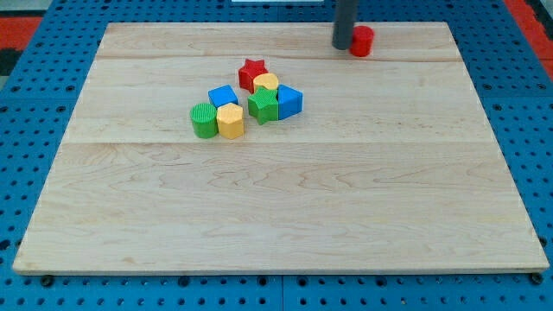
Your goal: Point your arm to the blue cube
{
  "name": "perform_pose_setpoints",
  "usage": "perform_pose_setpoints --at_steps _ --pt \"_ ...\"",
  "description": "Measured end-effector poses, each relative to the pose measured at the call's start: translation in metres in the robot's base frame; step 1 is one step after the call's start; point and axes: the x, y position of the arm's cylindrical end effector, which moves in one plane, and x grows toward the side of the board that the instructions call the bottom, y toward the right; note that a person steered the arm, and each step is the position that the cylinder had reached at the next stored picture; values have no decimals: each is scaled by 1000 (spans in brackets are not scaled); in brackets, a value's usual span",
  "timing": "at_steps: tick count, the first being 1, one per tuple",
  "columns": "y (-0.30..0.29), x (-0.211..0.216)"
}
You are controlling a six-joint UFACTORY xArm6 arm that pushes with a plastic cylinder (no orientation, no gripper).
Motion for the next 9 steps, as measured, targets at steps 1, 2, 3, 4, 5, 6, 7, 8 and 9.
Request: perform_pose_setpoints --at_steps 1,2,3,4,5,6,7,8,9 --pt "-27 1" --pt "-34 11" --pt "-35 11" --pt "-35 11" --pt "-35 10" --pt "-35 10" --pt "-35 3" --pt "-49 -6" --pt "-105 -12"
